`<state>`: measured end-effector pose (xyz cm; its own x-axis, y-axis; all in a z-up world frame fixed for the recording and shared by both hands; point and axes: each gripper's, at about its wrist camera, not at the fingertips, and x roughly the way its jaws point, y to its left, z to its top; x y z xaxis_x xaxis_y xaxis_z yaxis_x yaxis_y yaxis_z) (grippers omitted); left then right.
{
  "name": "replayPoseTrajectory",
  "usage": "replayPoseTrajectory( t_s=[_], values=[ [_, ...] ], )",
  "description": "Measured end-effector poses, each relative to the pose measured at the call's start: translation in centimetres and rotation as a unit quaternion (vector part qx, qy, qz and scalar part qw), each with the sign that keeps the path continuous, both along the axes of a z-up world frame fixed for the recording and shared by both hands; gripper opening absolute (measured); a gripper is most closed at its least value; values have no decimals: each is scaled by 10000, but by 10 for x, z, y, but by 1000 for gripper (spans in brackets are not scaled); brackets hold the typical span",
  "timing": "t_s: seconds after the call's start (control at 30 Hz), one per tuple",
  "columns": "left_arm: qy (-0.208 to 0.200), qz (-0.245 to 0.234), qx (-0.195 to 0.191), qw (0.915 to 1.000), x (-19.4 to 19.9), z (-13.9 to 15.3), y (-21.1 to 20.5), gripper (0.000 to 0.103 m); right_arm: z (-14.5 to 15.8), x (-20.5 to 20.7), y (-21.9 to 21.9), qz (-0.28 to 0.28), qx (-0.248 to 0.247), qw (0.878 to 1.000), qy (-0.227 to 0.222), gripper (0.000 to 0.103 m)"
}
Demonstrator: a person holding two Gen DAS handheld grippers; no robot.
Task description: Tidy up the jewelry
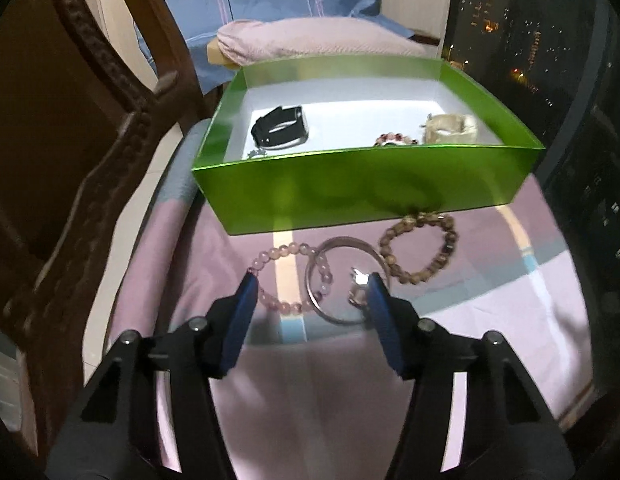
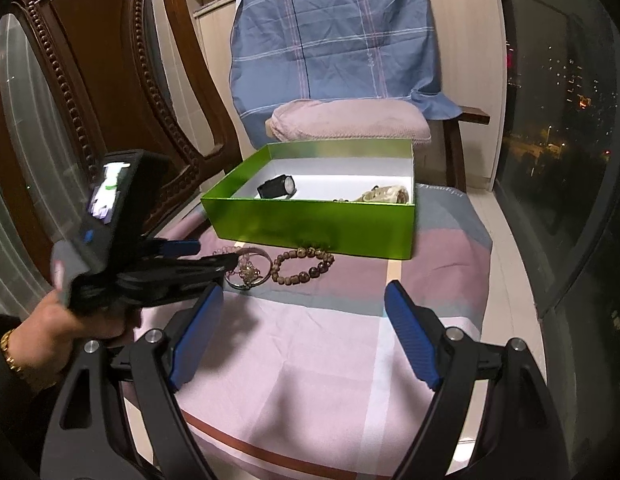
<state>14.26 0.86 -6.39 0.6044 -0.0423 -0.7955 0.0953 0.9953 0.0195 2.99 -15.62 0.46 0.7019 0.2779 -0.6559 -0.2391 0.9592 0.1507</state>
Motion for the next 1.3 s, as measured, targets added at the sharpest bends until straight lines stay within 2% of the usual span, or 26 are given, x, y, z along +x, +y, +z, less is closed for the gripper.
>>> replayPoseTrajectory(
  t_s=[0.13,0.2,0.23,0.3,0.33,0.37,0.43,0.57,0.7,0.9,0.97,1.07,1.13,1.2,1.23,1.27,1.3],
  values=[
    [91,86,-54,9999,15,-8,4,53,-4,2,2,38,-26,10000,44,81],
    [202,99,-125,9997,21,-11,6,45,-5,4,2,42,-43,10000,76,81],
    [277,94,-163,9994,23,-13,6,38,-6,6,1,44,-51,9999,88,81],
    [372,134,-294,9988,24,-16,9,32,-8,9,2,32,-115,9999,110,81],
    [391,128,-347,9986,23,-17,9,25,-10,11,2,15,-141,9998,124,81],
    [434,69,-429,9981,23,-16,8,11,-12,16,2,-21,-178,9997,171,81],
    [391,93,-402,9984,21,-13,8,4,-17,27,3,-86,-251,9992,292,81],
    [118,67,-617,9980,8,8,15,4,-31,58,11,-163,-475,9972,549,80],
    [-354,-48,-954,9948,-22,43,25,4,-53,89,22,-270,-644,9931,945,71],
    [-1082,-94,-1157,9873,-69,91,42,4,-71,121,45,-370,-1153,9870,1060,61],
    [-1297,-35,-1218,9840,-77,104,49,4,-80,131,46,-468,-1229,9839,1210,55],
    [-1421,-1,-1259,9818,-83,113,55,4,-93,140,47,-500,-1216,9808,1444,49],
    [-1426,10,-1237,9820,-85,115,55,4,-96,140,51,-469,-1244,9814,1387,46],
    [-1415,12,-1219,9824,-87,115,55,4,-95,139,54,-371,-1188,9826,1379,33],
    [-1418,4,-1219,9824,-88,116,55,4,-95,138,55,-352,-1184,9828,1373,18],
    [-1427,1,-1216,9823,-88,116,54,4,-94,137,56,-327,-1173,9830,1374,11],
    [-1435,-6,-1208,9822,-88,116,53,4,-94,136,56,-325,-1152,9832,1379,11]
  ],
)
